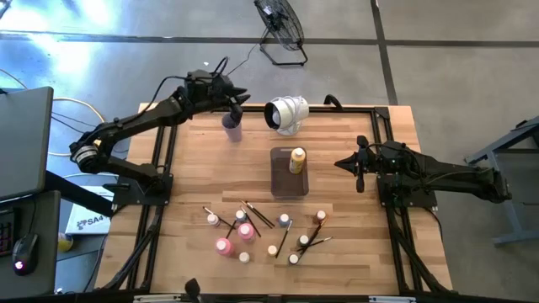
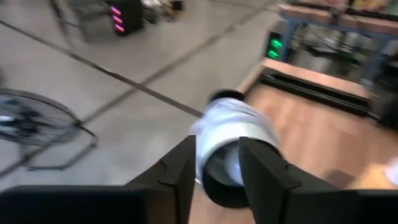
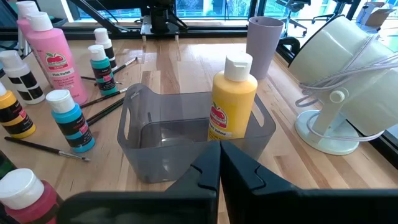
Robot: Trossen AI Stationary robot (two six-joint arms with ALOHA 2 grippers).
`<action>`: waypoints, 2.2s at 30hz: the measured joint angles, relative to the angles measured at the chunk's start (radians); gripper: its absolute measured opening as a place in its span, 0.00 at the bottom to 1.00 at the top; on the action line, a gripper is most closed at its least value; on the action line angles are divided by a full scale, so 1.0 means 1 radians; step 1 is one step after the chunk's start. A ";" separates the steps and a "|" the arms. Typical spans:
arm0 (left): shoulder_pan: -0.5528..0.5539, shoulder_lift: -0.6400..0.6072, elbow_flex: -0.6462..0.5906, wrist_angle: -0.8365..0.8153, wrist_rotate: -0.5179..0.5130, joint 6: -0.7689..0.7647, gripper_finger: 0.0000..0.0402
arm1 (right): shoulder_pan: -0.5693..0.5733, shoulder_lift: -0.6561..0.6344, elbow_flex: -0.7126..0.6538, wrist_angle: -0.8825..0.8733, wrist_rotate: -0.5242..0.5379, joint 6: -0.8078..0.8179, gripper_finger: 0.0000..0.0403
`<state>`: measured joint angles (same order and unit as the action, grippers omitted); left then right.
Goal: Pick & Place Paint Supplies
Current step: Put the top pink paint bottle into the black bin
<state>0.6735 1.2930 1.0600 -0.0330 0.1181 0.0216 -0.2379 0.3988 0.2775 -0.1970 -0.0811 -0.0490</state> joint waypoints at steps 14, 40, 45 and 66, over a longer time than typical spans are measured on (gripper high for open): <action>-0.097 0.000 0.039 -0.082 0.090 -0.022 0.01 | 0.000 0.000 0.000 0.021 0.000 0.000 0.01; -0.310 -0.661 -0.456 -0.009 -0.028 0.021 0.00 | 0.000 -0.001 0.000 0.060 0.004 0.083 0.01; -0.357 -0.754 -0.456 -0.027 -0.028 -0.030 0.00 | 0.000 0.000 0.000 0.059 0.004 0.075 0.01; -0.367 -0.794 -0.456 -0.094 -0.192 -0.123 0.00 | 0.000 0.000 0.000 0.100 0.004 0.054 0.01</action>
<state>0.3069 0.4992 0.6037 -0.1273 -0.0735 -0.1010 -0.2379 0.3985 0.2771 -0.0971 -0.0771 0.0048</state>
